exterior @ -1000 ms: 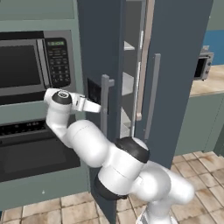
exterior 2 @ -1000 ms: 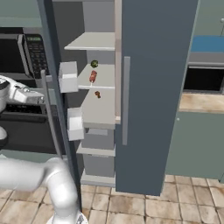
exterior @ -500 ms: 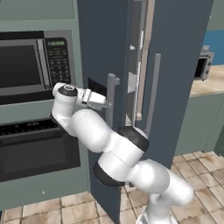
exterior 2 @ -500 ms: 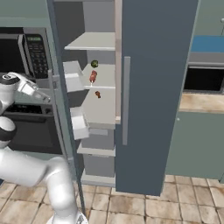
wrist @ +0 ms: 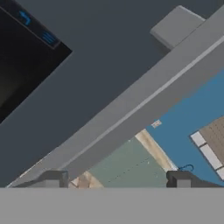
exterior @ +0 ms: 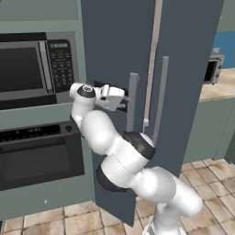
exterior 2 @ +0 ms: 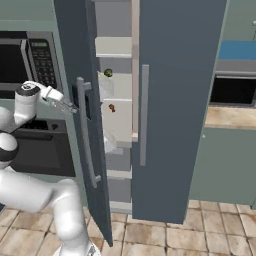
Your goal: Store the kebab skewer in the freezer for long-term storage. Close the freezer door after placing the cooked food.
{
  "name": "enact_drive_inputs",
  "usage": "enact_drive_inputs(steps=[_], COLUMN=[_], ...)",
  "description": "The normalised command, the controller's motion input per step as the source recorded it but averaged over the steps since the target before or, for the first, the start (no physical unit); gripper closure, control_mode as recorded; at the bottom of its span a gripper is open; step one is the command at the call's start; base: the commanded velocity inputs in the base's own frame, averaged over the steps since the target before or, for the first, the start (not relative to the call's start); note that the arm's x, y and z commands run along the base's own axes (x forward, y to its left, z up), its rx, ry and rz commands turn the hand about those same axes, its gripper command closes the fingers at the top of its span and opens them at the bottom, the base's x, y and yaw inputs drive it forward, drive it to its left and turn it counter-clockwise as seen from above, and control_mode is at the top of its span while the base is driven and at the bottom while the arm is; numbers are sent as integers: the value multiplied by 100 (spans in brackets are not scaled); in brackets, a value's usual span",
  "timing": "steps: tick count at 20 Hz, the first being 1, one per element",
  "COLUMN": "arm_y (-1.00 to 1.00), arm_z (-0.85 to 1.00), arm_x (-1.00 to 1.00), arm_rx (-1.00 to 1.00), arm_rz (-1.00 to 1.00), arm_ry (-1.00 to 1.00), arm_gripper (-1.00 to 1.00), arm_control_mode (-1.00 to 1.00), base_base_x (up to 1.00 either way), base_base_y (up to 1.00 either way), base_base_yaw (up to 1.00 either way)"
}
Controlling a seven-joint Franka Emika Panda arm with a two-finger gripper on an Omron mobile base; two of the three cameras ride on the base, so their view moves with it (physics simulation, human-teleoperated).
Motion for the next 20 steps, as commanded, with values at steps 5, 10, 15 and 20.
enact_drive_inputs(steps=[5, 10, 15, 20], arm_y=[-100, -96, -66, -56], arm_z=[-2, 1, 3, 4], arm_x=[57, 30, 44, 68], arm_rx=[7, 22, 39, 41], arm_rz=[45, 40, 27, 27], arm_ry=[-1, -15, -24, -19], arm_gripper=[-100, -100, -100, -100], arm_control_mode=[-100, -100, -100, -100], base_base_x=[0, 0, 0, 0], base_base_y=[0, 0, 0, 0], base_base_yaw=[0, 0, 0, 0])
